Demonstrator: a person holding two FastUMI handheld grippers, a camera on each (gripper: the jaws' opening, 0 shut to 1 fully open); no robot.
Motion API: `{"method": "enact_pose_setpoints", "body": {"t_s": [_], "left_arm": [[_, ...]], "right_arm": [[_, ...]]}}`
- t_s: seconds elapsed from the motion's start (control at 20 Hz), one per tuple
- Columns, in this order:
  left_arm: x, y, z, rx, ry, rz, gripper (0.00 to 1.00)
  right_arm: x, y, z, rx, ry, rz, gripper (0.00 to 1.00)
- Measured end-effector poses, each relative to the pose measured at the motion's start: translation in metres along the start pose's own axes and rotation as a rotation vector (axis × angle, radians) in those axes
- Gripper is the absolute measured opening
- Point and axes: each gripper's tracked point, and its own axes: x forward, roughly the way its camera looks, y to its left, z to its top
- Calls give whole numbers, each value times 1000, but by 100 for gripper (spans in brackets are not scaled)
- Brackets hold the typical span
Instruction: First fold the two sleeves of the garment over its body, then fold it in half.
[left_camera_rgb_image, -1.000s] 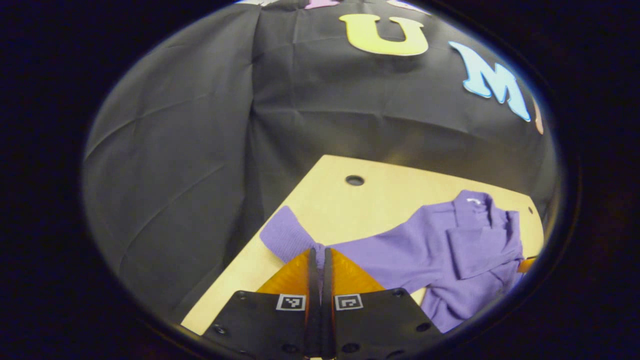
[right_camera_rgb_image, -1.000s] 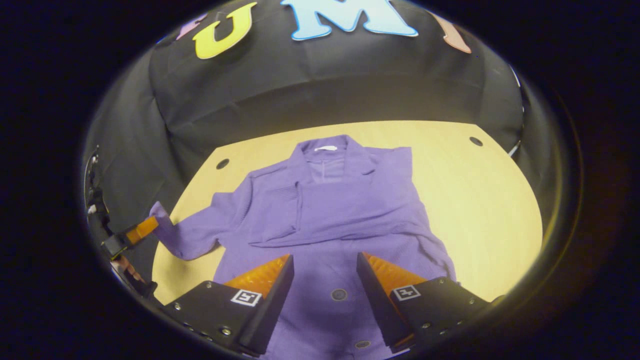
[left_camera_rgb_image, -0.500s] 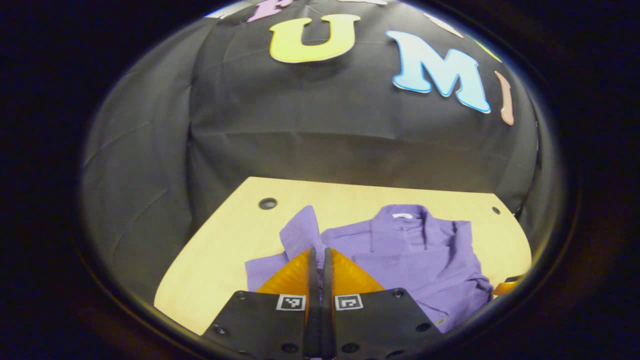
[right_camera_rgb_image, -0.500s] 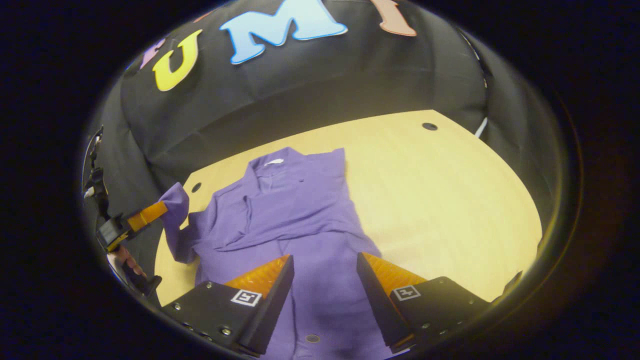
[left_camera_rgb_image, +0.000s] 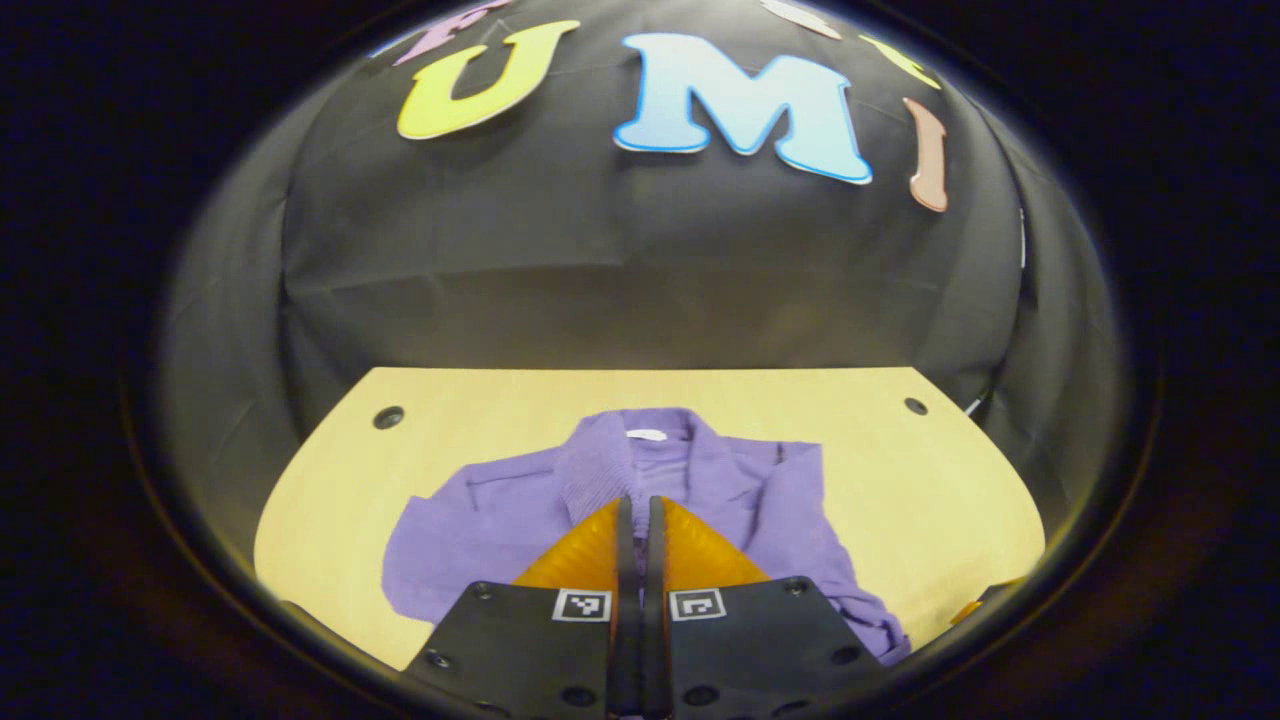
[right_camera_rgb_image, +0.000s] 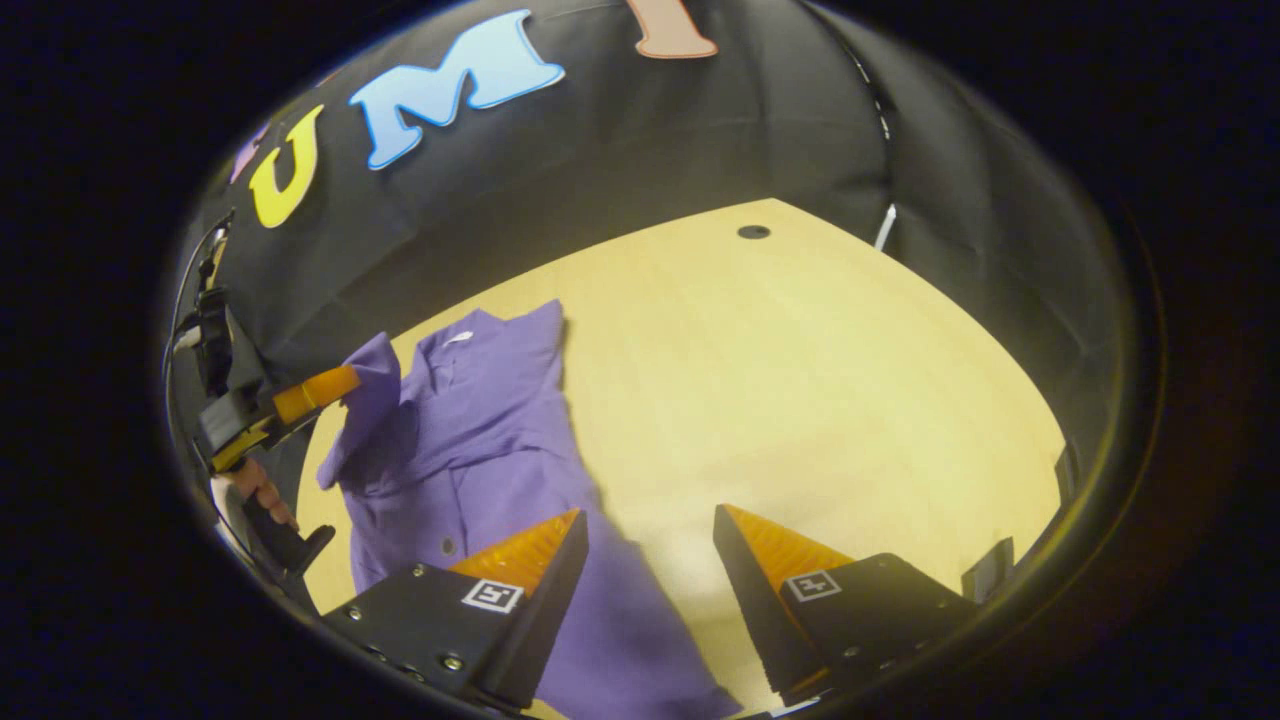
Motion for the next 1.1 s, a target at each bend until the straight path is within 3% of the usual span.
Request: {"method": "enact_pose_setpoints", "body": {"t_s": [0.4,0.75,0.85,1.1], "left_arm": [[30,-98,-31,48,53,-62,7],[48,-117,-61,72,107,-28,7],[51,-122,-74,58,143,-52,11],[36,-108,-72,73,140,-42,85]], "right_arm": [[-2,-55,5,36,12,-11,80],[-1,-76,10,25,12,2,80],[-1,-78,9,22,11,6,80],[1,-71,2,-3,22,25,80]]}}
